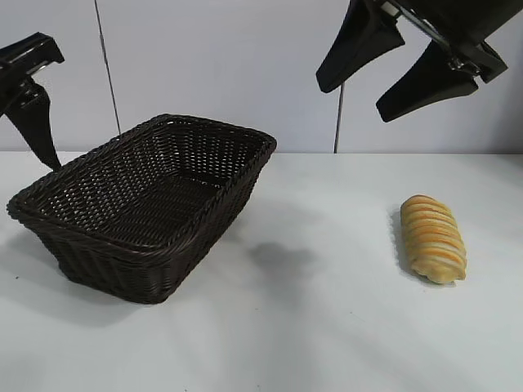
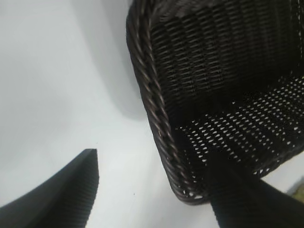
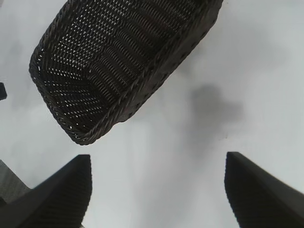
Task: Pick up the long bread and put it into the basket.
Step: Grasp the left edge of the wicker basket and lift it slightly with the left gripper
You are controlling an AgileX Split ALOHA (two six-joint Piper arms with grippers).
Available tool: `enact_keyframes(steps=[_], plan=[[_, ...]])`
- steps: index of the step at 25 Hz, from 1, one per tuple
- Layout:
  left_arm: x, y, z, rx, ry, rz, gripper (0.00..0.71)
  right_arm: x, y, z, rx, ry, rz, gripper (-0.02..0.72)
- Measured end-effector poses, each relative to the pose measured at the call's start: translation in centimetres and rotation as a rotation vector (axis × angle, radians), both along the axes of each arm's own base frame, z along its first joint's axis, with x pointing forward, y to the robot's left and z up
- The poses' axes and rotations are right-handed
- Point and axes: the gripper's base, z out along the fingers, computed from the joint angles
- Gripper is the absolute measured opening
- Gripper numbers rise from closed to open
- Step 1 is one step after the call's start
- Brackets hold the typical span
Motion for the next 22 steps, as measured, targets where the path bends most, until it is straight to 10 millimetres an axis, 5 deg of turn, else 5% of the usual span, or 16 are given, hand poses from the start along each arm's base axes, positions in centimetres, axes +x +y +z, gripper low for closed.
enact_keyframes(steps=[22], plan=[[4.2, -2.3, -8.6, 0.017, 0.106, -0.015, 0.472, -0.1, 0.0, 0.0, 0.000, 0.005, 0.004, 0.559]])
